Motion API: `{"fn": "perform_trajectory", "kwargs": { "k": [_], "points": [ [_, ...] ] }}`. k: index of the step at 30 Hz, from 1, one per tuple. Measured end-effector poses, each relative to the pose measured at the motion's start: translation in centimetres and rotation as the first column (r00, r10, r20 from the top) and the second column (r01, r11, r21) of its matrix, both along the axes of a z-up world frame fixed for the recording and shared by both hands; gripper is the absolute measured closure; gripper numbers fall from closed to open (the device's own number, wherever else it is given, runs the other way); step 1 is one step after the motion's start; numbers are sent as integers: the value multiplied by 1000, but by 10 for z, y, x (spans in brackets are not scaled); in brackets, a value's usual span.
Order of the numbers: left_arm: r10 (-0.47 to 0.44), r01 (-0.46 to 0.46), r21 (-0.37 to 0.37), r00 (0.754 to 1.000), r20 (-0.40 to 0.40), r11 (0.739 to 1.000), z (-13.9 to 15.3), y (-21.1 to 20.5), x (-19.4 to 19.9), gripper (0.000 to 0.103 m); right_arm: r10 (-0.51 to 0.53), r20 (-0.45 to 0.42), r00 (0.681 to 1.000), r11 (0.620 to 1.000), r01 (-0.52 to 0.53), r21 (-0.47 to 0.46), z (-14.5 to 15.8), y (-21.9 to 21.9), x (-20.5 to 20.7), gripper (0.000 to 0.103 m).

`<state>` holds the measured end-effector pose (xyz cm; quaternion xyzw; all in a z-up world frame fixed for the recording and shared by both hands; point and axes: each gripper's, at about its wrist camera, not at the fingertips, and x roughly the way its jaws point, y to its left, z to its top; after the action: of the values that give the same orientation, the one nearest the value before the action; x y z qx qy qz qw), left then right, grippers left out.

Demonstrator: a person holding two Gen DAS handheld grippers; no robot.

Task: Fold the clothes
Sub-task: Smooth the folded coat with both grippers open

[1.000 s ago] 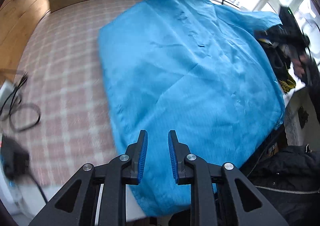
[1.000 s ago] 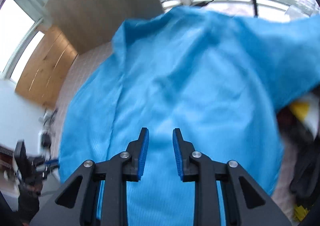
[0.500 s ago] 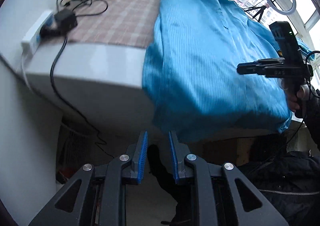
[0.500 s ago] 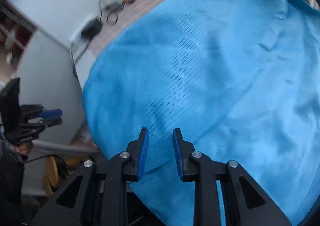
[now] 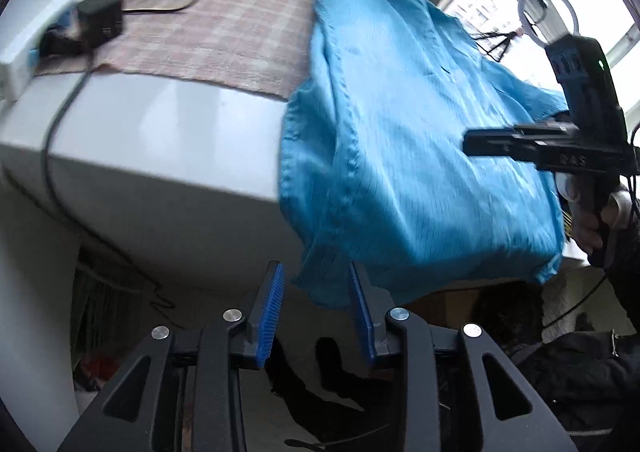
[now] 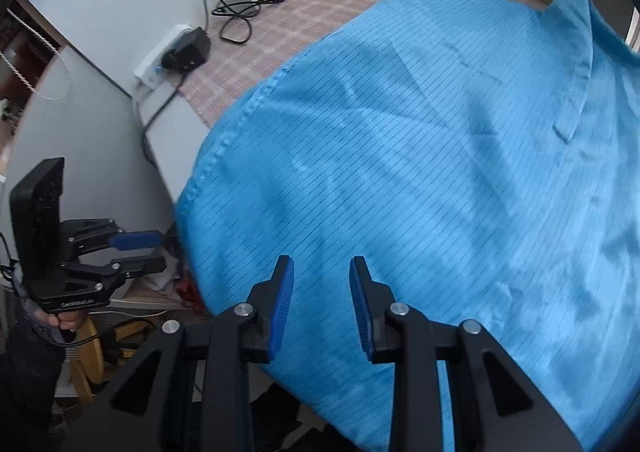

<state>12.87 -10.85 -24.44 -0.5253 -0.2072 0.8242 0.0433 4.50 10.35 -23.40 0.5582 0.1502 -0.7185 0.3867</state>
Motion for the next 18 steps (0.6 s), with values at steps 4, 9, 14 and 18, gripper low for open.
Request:
{"fn": "perform_trajectory", "kwargs": {
  "k": [4, 9, 14, 18],
  "points": [
    [-43, 42, 33, 999, 7, 999, -8, -2, -16, 68, -43, -8, 999, 999, 43, 23, -3, -9, -8, 73],
    [-91, 90, 48, 996, 26, 995, -16, 1, -26, 68, -76, 3, 997, 996, 76, 53, -10, -7, -12, 72],
    [-89, 87, 29, 995, 46, 996, -20, -3, -31, 64, -91, 19, 996, 994, 90, 54, -13, -2, -11, 72],
    [-62, 60, 68, 997, 35, 996, -19, -9, -33, 63, -95, 17, 995, 993, 94, 67, -16, -2, -11, 72]
  ]
}}
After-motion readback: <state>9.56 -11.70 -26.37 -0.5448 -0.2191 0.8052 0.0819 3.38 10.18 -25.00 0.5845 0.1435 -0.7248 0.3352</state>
